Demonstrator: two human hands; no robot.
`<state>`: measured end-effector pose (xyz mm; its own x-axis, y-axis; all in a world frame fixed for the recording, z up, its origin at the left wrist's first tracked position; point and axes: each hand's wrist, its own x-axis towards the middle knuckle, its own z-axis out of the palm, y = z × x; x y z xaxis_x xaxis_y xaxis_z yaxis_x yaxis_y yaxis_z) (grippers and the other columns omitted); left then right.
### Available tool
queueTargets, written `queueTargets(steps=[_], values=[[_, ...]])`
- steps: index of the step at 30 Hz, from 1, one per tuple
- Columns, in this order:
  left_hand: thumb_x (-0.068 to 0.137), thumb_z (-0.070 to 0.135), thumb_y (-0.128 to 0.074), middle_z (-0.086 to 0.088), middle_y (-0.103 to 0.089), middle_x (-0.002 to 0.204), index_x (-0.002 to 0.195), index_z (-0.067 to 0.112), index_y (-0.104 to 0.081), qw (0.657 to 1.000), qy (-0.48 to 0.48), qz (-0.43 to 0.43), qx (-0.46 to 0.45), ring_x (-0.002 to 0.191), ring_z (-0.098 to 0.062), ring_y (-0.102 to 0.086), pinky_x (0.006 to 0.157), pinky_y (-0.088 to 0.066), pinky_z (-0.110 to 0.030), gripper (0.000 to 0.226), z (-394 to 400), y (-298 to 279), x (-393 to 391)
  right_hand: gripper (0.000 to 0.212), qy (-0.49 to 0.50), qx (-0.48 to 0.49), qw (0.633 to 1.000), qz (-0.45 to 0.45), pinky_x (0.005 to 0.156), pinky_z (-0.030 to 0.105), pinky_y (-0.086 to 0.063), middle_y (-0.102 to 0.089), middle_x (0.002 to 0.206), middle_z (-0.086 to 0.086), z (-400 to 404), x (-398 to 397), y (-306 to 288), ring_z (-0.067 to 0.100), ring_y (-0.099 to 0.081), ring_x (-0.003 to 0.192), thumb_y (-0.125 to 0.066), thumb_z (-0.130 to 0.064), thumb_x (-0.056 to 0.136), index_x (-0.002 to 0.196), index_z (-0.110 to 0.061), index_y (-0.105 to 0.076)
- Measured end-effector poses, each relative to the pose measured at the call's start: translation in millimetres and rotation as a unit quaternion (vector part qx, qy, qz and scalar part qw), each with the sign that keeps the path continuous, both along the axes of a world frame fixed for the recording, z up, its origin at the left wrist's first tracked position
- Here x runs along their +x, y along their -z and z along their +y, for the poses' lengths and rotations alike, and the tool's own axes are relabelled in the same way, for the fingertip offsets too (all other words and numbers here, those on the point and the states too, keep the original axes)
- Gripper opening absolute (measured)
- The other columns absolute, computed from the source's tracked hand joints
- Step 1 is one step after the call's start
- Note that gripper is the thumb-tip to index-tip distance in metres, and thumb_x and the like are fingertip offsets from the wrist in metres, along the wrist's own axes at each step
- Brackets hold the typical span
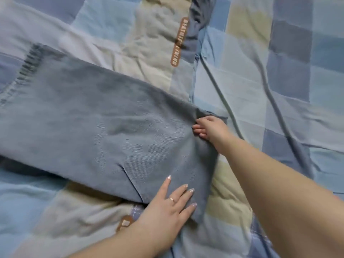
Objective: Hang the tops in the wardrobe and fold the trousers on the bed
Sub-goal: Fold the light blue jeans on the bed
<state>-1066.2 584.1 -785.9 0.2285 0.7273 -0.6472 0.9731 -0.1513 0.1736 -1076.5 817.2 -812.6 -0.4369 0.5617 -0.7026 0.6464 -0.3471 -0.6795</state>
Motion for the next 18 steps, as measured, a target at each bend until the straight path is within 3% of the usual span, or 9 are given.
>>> queueTargets(steps=[2,4,7,9,10,12,14,16,18], values=[[0.098,0.032,-0.037,-0.018,-0.003,0.159,0.150,0.014,-0.014,0.998,-0.065,-0.019,-0.006,0.147,-0.033,-0.001,0.105,0.026,-0.058,0.060,8,2,9,0.018,0.014,0.029,0.999,0.024,0.050,0.014,-0.043,-0.064,0.068,-0.003,-5,12,11,0.004,-0.057,0.055,-0.050,-0.013,0.093,0.077,-0.020,-0.054],[0.091,0.046,-0.048,-0.013,-0.024,0.149,0.147,0.022,-0.021,0.987,-0.153,-0.053,0.012,0.140,-0.029,-0.020,0.117,0.005,-0.050,0.066,20,-4,18,0.018,0.058,0.097,0.993,0.021,0.058,0.025,-0.047,-0.062,0.069,-0.003,-9,31,13,0.012,-0.059,0.062,-0.054,-0.018,0.091,0.074,-0.024,-0.054],[0.091,0.052,-0.048,-0.011,-0.035,0.130,0.149,0.033,-0.009,0.967,-0.243,-0.071,0.036,0.119,-0.031,-0.041,0.097,-0.031,-0.041,0.072,51,-12,28,0.016,0.091,0.235,0.964,-0.091,0.067,0.030,-0.036,-0.055,0.071,-0.009,0,70,12,0.017,-0.052,0.073,-0.059,-0.033,0.087,0.077,-0.023,-0.052],[0.093,0.051,-0.047,-0.015,-0.036,0.130,0.150,0.034,-0.002,0.977,-0.210,-0.033,0.004,0.115,-0.033,-0.048,0.081,-0.035,-0.039,0.075,73,-11,34,0.020,0.081,0.174,0.975,-0.110,0.071,0.033,-0.040,-0.057,0.076,-0.005,3,87,14,0.018,-0.053,0.073,-0.063,-0.036,0.085,0.090,-0.021,-0.053],[0.095,0.050,-0.046,-0.016,-0.039,0.131,0.151,0.031,-0.004,0.984,-0.177,-0.010,-0.029,0.115,-0.034,-0.049,0.081,-0.037,-0.039,0.073,82,-8,37,0.021,0.057,0.115,0.987,-0.099,0.075,0.038,-0.044,-0.059,0.077,-0.001,1,90,17,0.019,-0.055,0.075,-0.064,-0.036,0.085,0.090,-0.018,-0.054],[0.098,0.044,-0.045,-0.018,-0.041,0.135,0.149,0.021,-0.015,0.987,-0.121,0.032,-0.104,0.122,-0.037,-0.046,0.091,-0.040,-0.050,0.064,96,-3,44,0.021,-0.010,0.055,0.995,-0.088,0.076,0.039,-0.047,-0.059,0.071,0.001,-1,91,20,0.022,-0.058,0.076,-0.063,-0.035,0.088,0.077,-0.018,-0.056],[0.097,0.042,-0.047,-0.020,-0.039,0.141,0.145,0.013,-0.024,0.979,-0.095,0.058,-0.173,0.129,-0.040,-0.040,0.096,-0.036,-0.064,0.061,104,1,51,0.024,-0.004,0.018,0.998,-0.065,0.075,0.037,-0.051,-0.060,0.070,0.001,-1,88,21,0.021,-0.059,0.072,-0.062,-0.029,0.090,0.071,-0.016,-0.057],[0.096,0.047,-0.048,-0.019,-0.038,0.143,0.144,0.011,-0.026,0.976,-0.076,0.073,-0.188,0.132,-0.039,-0.036,0.097,-0.034,-0.067,0.064,106,4,54,0.013,0.030,-0.027,0.999,-0.034,0.080,0.041,-0.056,-0.067,0.085,0.006,-2,86,21,0.024,-0.065,0.081,-0.062,-0.024,0.090,0.080,-0.015,-0.060],[0.094,0.055,-0.044,-0.016,-0.044,0.139,0.140,0.011,-0.032,0.982,-0.080,0.070,-0.153,0.128,-0.035,-0.042,0.095,-0.037,-0.060,0.065,102,1,51,0.010,0.029,-0.017,0.999,-0.031,0.082,0.048,-0.056,-0.069,0.100,0.011,-3,86,18,0.029,-0.067,0.089,-0.063,-0.023,0.089,0.094,-0.014,-0.061]])
